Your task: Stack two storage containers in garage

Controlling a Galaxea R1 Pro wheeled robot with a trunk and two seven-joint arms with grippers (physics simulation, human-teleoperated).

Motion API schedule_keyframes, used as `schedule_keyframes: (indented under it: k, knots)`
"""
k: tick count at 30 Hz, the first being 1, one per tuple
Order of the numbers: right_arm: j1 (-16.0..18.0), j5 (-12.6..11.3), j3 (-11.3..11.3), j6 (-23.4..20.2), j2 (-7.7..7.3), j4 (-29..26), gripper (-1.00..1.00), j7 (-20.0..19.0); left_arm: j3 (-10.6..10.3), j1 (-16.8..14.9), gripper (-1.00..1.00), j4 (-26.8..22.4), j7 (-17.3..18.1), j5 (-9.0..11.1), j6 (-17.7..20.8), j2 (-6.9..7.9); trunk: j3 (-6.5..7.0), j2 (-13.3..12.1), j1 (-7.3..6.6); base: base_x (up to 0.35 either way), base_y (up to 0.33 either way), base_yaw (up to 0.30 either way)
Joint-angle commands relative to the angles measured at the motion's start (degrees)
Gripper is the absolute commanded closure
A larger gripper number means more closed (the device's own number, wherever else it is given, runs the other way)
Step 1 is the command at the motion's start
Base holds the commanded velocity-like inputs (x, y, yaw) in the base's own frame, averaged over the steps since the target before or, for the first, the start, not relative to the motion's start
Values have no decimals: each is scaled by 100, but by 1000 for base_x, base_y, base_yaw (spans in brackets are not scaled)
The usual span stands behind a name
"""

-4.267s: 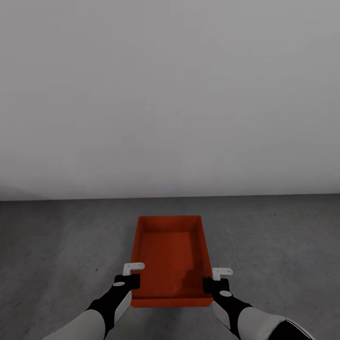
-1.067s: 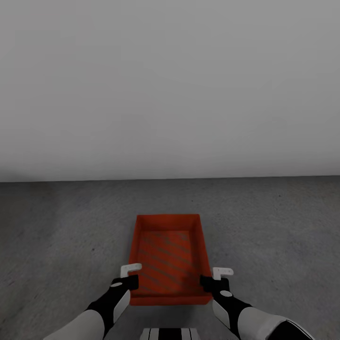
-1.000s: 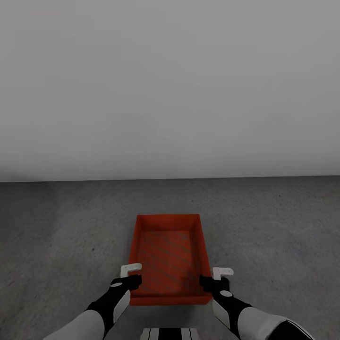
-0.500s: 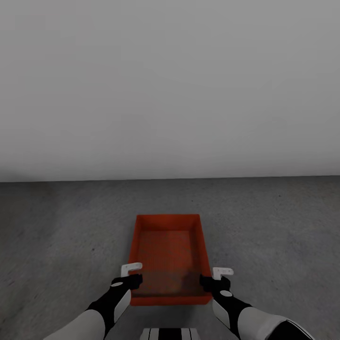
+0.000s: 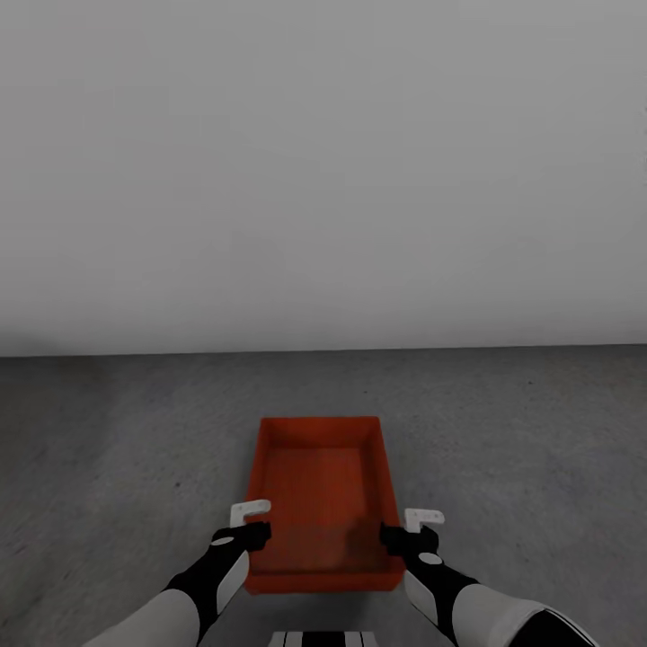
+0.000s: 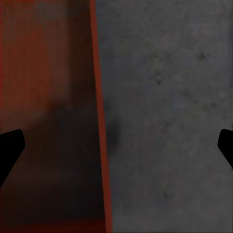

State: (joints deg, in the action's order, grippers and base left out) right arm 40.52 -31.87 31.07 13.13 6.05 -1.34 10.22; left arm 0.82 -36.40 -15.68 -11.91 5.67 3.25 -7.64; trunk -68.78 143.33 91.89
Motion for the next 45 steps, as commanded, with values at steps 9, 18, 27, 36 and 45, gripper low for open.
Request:
schedule_keyframes:
  k: [9, 18, 27, 36, 45]
  knots:
    - [1, -47, 48, 14, 2, 3, -100, 24, 14, 1, -100, -14, -13, 65, 27, 8, 192, -49, -43, 0, 0, 0]
    - [4, -47, 48, 14, 2, 3, -100, 39, 15, 1, -100, -19, -16, 64, 27, 8, 353, -410, -241, 0, 0, 0]
    - [3, -47, 48, 14, 2, 3, -100, 50, 15, 1, -100, -22, -21, 66, 27, 8, 515, -771, -439, 0, 0, 0]
    - [2, -43, 52, 14, 2, 3, -100, 52, 22, 1, -100, -15, -21, 66, 27, 8, 676, -1132, -636, 0, 0, 0]
    - [3, -39, 55, 14, 10, 3, -100, 62, 22, 1, -100, -22, -22, 66, 27, 8, 838, -1493, -834, 0, 0, 0]
